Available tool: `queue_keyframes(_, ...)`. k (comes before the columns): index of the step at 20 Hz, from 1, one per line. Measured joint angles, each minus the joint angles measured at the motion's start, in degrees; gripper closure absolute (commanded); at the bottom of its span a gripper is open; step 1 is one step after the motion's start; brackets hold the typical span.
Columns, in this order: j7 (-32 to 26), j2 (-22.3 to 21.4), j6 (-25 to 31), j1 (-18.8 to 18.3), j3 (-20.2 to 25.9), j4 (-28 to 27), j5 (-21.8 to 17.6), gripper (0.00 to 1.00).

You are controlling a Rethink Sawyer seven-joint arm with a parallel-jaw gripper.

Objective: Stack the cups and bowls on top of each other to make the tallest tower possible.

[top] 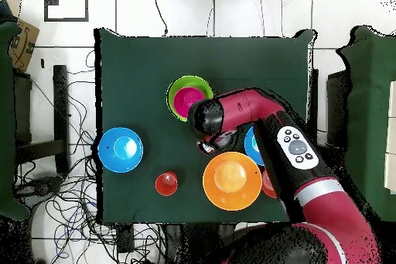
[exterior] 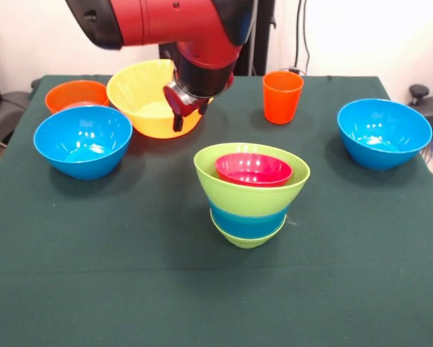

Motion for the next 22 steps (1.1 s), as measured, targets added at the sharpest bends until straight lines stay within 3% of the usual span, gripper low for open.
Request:
queue_keyframes(15, -0.01, 2.00, 0.87, 1.70, 0.00, -0.68, -0.01, 0.00)
queue_keyframes(22, -1.46, 1.39, 4.23, 1.71, 0.01, -0.71, 0.00, 0.00)
